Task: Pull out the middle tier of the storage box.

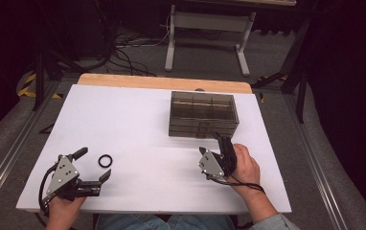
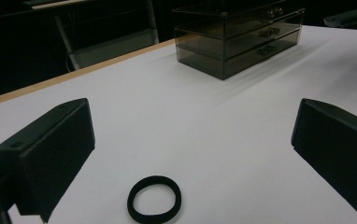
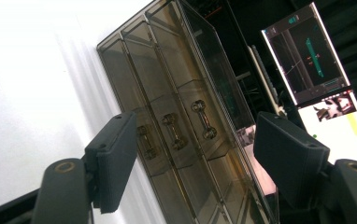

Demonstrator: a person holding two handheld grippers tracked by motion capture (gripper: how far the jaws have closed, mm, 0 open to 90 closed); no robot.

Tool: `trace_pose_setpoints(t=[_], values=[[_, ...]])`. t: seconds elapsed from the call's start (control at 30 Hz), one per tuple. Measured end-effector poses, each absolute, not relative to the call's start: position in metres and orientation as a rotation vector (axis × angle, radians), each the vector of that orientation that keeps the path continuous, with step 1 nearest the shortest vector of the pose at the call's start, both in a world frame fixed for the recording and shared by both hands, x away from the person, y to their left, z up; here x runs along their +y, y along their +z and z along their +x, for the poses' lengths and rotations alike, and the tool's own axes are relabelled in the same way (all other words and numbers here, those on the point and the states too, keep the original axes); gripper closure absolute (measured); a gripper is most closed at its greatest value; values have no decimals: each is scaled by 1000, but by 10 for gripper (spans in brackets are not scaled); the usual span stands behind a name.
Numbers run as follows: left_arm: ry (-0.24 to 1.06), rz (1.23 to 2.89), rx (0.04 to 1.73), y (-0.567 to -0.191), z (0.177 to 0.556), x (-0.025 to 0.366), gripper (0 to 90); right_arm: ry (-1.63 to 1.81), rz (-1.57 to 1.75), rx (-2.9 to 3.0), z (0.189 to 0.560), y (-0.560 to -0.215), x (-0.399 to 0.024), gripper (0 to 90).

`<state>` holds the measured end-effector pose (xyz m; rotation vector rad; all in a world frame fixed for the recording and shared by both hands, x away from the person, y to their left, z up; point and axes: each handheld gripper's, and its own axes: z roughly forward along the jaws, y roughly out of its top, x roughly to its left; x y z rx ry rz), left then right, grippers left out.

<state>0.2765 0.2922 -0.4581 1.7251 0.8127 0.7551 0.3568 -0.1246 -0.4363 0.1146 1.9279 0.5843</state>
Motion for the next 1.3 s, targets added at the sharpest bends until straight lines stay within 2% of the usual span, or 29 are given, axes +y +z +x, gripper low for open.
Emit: trace_pose_setpoints(t=[0.6, 1.3], values=[[754, 1725, 814, -458, 277, 293, 3, 409, 46, 1853, 362, -455, -113, 351], [753, 1724, 816, -458, 277, 293, 3, 224, 7, 1771, 374, -473, -107, 441]])
